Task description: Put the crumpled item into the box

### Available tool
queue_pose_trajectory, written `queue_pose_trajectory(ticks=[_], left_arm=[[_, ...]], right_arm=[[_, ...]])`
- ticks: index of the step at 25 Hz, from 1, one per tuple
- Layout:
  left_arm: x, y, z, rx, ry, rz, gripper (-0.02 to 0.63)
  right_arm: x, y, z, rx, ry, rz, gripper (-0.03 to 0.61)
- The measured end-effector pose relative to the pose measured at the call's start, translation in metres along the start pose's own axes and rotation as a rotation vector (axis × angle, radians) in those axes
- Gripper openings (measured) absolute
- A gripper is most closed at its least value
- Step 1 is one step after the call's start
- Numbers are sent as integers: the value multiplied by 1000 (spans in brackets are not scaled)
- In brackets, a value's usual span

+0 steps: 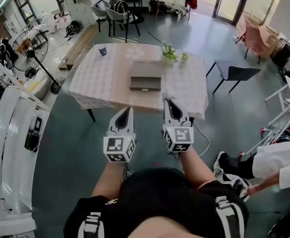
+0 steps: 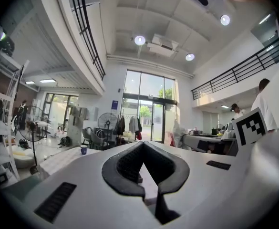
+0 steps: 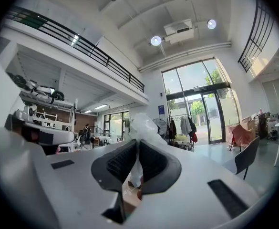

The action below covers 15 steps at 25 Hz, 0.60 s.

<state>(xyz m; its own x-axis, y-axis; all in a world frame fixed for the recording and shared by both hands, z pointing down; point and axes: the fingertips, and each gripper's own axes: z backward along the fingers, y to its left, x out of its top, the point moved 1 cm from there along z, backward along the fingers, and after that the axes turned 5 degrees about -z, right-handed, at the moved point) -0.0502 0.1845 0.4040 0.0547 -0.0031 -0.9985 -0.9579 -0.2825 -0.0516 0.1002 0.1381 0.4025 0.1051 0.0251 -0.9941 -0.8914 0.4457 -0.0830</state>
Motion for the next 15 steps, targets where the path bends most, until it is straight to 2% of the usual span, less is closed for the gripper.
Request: queue_pose_trajectory(ticks=[11, 15], left_arm=[[-10, 31, 25, -55, -17, 12, 2], [-20, 40, 30, -71, -1, 41, 2]], right_arm=[[-17, 42, 4, -42, 26, -17, 20], [-22, 55, 7, -48, 37, -17, 20]])
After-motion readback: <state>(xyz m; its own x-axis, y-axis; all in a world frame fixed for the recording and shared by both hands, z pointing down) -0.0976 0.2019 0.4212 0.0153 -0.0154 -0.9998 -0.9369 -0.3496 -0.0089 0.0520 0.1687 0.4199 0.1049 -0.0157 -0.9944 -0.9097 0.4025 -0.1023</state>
